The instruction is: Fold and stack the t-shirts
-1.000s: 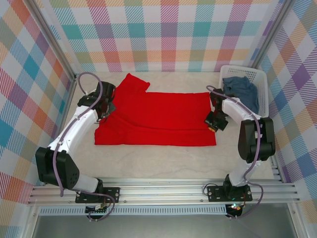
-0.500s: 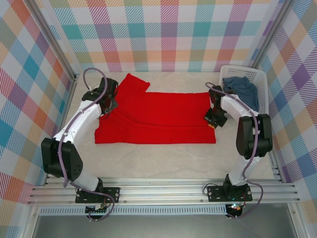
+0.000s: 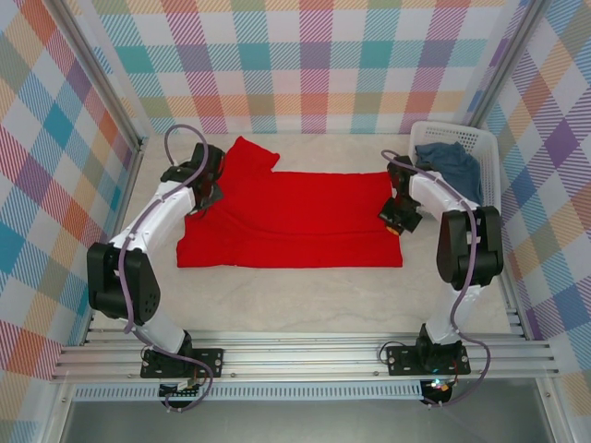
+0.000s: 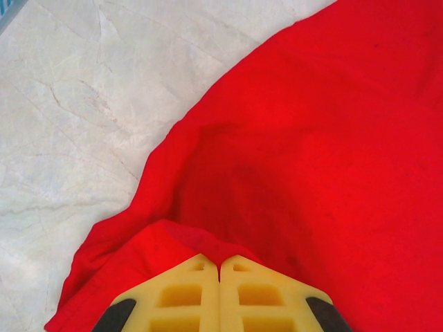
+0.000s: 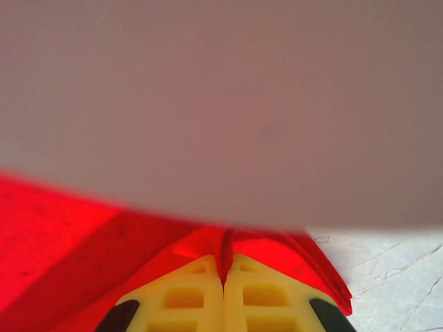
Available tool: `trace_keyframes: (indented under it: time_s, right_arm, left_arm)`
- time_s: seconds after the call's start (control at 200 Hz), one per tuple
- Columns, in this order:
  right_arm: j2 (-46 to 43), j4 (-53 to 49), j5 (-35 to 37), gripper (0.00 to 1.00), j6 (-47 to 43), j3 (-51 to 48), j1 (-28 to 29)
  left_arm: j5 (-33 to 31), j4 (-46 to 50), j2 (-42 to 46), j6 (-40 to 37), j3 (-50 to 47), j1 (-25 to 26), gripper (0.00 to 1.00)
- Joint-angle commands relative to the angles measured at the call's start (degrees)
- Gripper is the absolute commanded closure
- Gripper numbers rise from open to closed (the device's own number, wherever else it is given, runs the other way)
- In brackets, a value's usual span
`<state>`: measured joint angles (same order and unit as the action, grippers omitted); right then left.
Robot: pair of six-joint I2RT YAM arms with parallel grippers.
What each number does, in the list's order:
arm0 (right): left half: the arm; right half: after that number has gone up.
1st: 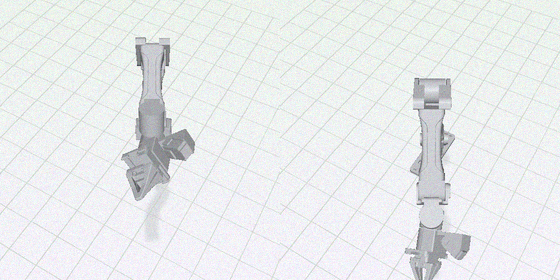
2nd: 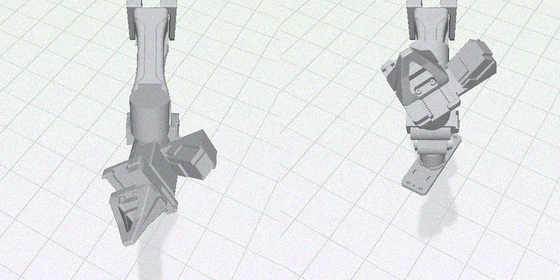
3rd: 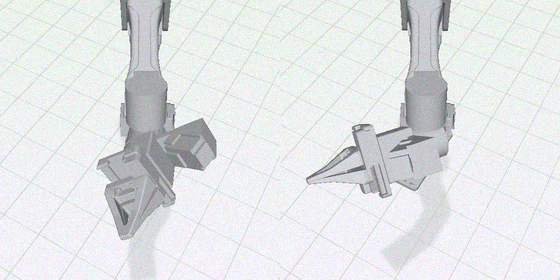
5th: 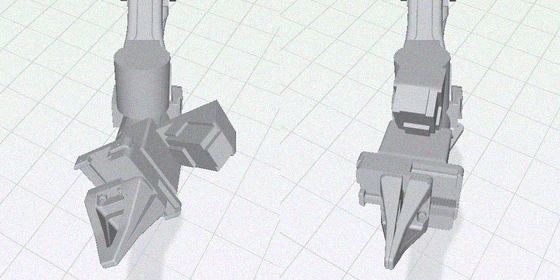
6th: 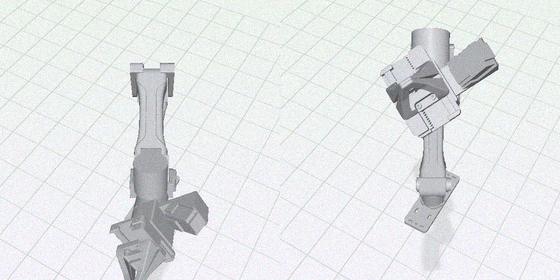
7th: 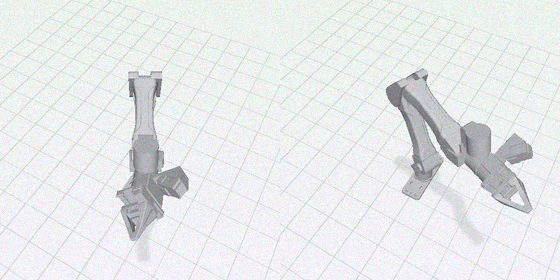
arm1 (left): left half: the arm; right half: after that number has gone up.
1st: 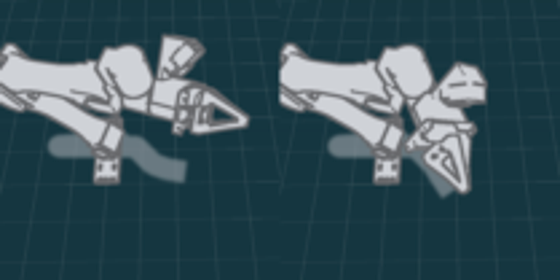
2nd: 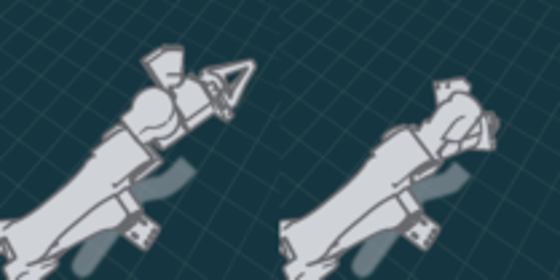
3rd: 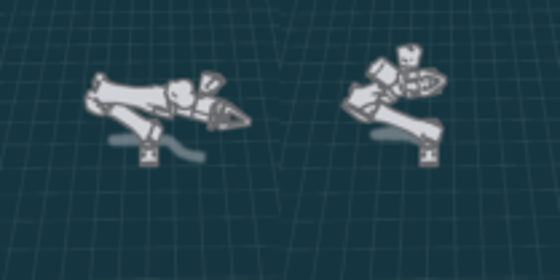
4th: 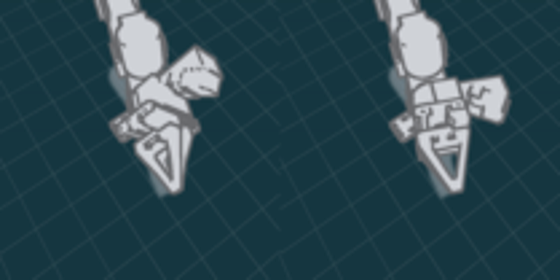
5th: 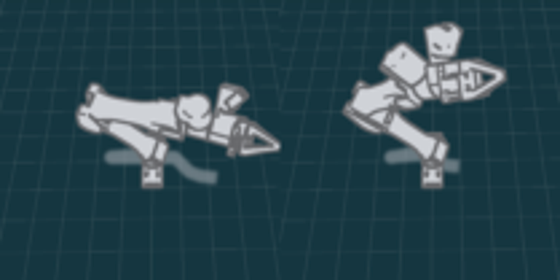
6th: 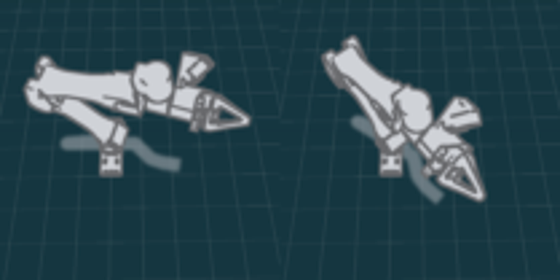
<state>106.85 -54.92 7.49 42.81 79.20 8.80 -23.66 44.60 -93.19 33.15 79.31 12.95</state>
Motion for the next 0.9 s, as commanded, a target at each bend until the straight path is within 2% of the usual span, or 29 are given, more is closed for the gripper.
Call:
trace_keyframes:
  time_s: [0.0, 0.38, 0.4, 0.43, 0.48, 0.5, 0.56, 0.64, 0.66, 0.68, 0.755, 0.895]
  right_arm:
    - [1.4, -2.0, 0.6, 1.0, -0.2, 1.2, -0.4]
    - [2.7, -1.5, 0.3, 1.0, -0.1, 1.6, -0.4]
    - [2.7, -1.3, 0.0, 0.97, -0.3, 1.6, -0.4]
    - [2.5, -0.8, -0.6, 0.84, -0.7, 1.6, -0.4]
    - [1.9, -0.7, -1.3, 0.69, -1.2, 1.8, -0.4]
    - [1.2, -0.7, -1.3, 0.62, -1.6, 2.0, -0.4]
    - [-1.0, -0.9, -1.1, 0.52, -2.3, 1.8, -0.4]
    - [-4.7, -1.3, -0.9, 0.45, -3.0, 0.2, -0.5]
    - [-5.6, -1.5, -1.0, 0.44, -3.2, -0.3, -0.6]
    - [-6.4, -1.9, -1.1, 0.43, -3.4, -0.8, -0.6]
    - [-10.2, -2.4, -2.2, 0.42, -3.5, -4.5, -0.5]
    - [-18.3, -0.4, -5.7, 0.44, -3.4, -15.2, -0.5]
  left_arm:
    - [-0.3, -1.2, -1.5, -1.2, 2.6, -0.9, 1.0]
    - [1.7, -2.5, -7.3, -3.4, 5.6, -1.3, 1.0]
    - [1.9, -2.1, -7.6, -3.5, 5.9, -1.3, 0.94]
    - [2.2, -1.6, -8.0, -3.8, 6.3, -1.4, 0.79]
    - [2.3, -0.4, -8.0, -3.7, 6.9, -1.5, 0.55]
    - [2.6, 0.3, -7.8, -3.4, 7.0, -1.7, 0.51]
    - [3.5, 3.1, -6.7, -1.8, 7.6, -2.2, 0.4]
    - [5.0, 7.3, -3.9, 1.0, 6.7, -3.1, 0.36]
    - [5.6, 8.4, -3.1, 1.8, 6.0, -3.3, 0.29]
    - [6.4, 9.3, -2.1, 2.6, 5.1, -3.9, 0.27]
    - [9.2, 12.1, 2.0, 6.5, -0.5, -5.8, 0.29]
    - [16.1, 10.2, 10.3, 11.5, -15.4, -10.0, 0.35]
